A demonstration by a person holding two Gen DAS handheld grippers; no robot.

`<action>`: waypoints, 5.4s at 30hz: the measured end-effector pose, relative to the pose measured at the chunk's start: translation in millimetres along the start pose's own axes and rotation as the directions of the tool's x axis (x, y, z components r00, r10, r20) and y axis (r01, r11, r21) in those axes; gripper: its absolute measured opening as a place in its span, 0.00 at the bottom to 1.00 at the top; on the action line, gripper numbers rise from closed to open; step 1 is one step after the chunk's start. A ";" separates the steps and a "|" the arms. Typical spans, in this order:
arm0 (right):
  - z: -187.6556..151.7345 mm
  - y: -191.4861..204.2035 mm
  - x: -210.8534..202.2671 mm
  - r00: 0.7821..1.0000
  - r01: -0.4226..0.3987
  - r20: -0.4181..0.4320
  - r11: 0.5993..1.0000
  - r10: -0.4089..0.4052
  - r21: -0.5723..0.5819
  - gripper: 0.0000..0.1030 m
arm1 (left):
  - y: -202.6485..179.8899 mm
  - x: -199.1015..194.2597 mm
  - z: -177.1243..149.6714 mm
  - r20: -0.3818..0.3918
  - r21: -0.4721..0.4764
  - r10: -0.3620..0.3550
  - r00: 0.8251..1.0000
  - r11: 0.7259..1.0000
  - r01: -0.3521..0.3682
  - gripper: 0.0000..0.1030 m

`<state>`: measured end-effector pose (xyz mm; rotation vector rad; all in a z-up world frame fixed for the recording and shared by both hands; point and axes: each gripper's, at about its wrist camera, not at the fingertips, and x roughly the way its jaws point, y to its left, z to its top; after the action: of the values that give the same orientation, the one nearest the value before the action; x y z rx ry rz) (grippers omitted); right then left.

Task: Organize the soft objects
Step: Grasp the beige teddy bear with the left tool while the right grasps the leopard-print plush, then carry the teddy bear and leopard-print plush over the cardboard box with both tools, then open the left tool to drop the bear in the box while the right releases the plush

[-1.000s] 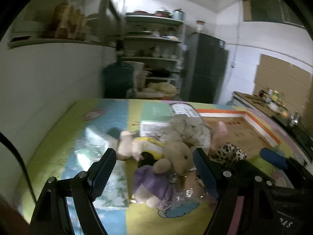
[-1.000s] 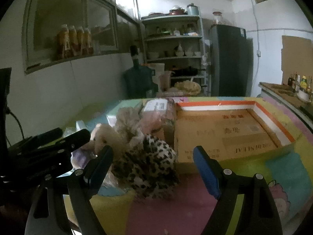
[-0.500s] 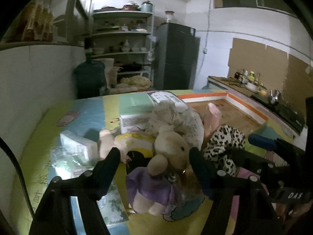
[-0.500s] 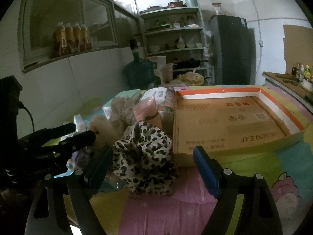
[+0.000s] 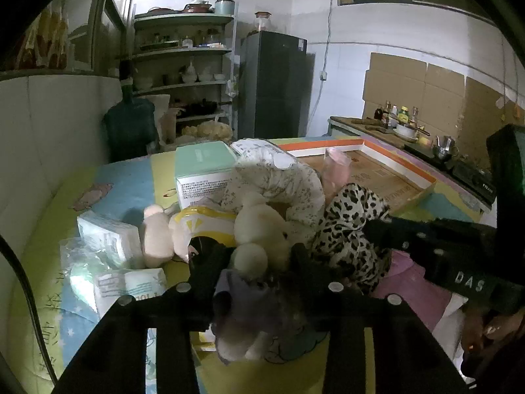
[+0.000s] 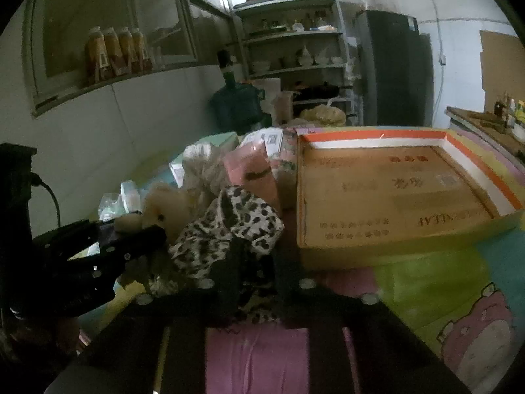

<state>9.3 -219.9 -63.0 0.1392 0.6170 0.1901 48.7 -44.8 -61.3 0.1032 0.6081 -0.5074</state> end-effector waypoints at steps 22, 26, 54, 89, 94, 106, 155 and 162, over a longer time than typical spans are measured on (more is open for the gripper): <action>38.3 10.3 -44.1 0.986 -0.028 0.165 0.996 0.041 -0.082 0.05 | -4.7 -33.7 38.2 0.146 -0.048 0.027 0.989 0.999 -0.020 0.35; 51.2 7.7 -50.7 0.978 -0.020 0.207 0.995 0.040 -0.100 0.05 | -11.8 -35.1 52.8 0.164 -0.048 0.034 0.986 0.998 -0.027 0.35; 89.6 -105.1 -75.1 0.938 0.106 0.330 0.994 -0.103 0.008 0.05 | -98.6 38.2 127.2 0.146 -0.120 0.003 0.989 0.993 0.014 0.34; 65.0 -250.8 -16.1 0.970 0.173 0.136 0.964 -0.202 0.200 0.05 | -183.2 167.2 123.2 -0.019 -0.168 0.010 1.000 0.986 -0.013 0.34; 62.8 -260.1 -11.1 0.975 0.162 0.116 0.962 -0.191 0.219 0.05 | -186.8 175.0 121.6 -0.031 -0.166 0.020 0.999 0.986 -0.025 0.34; 66.5 -264.6 -2.9 0.981 0.160 0.072 0.962 -0.180 0.224 0.05 | -197.7 196.7 119.4 -0.080 -0.139 0.050 0.996 0.988 -0.061 0.34; 71.1 -258.0 -37.2 0.958 0.215 0.137 0.945 -0.254 0.248 0.50 | -194.4 165.0 128.7 0.055 -0.065 0.065 0.996 0.996 -0.061 0.75; 73.4 -243.4 -60.0 0.950 0.199 0.189 0.947 -0.250 0.254 0.57 | -187.8 143.4 134.3 0.097 -0.065 0.074 0.993 0.996 -0.068 0.75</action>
<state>37.2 -475.2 -15.4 0.3102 0.4288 -0.1207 128.5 -301.8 -22.9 0.0405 0.5201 -0.4223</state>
